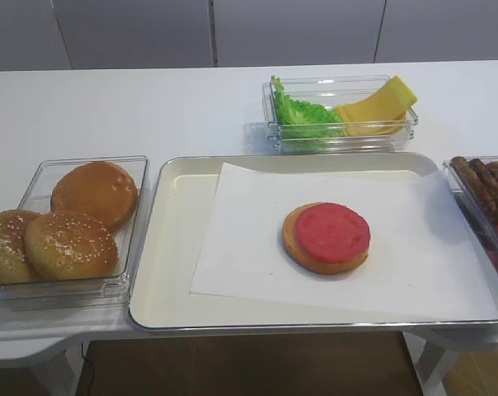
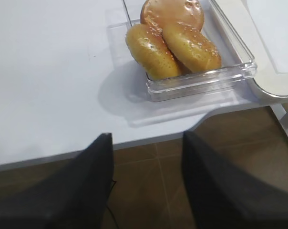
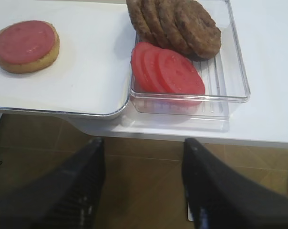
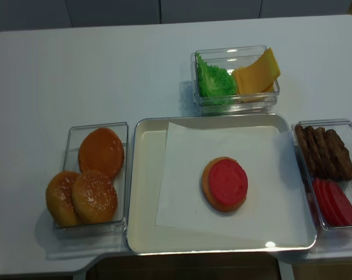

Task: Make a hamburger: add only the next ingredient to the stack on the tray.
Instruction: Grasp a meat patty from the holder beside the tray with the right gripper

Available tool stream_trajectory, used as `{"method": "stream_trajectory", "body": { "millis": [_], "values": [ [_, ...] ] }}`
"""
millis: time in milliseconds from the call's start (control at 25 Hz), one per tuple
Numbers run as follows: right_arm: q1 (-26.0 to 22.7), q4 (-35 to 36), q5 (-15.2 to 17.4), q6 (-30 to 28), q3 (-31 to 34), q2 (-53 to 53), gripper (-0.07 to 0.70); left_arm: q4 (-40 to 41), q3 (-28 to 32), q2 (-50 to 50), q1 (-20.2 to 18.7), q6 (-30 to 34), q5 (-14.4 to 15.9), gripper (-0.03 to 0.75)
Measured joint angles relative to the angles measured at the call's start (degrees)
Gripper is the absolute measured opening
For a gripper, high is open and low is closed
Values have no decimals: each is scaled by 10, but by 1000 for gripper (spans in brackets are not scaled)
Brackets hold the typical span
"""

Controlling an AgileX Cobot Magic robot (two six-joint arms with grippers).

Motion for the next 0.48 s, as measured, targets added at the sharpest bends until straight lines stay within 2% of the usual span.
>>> {"method": "stream_trajectory", "body": {
  "millis": [480],
  "values": [
    [0,0,0,0,0,0,358,0,0,0,0,0,0,351]
  ]
}}
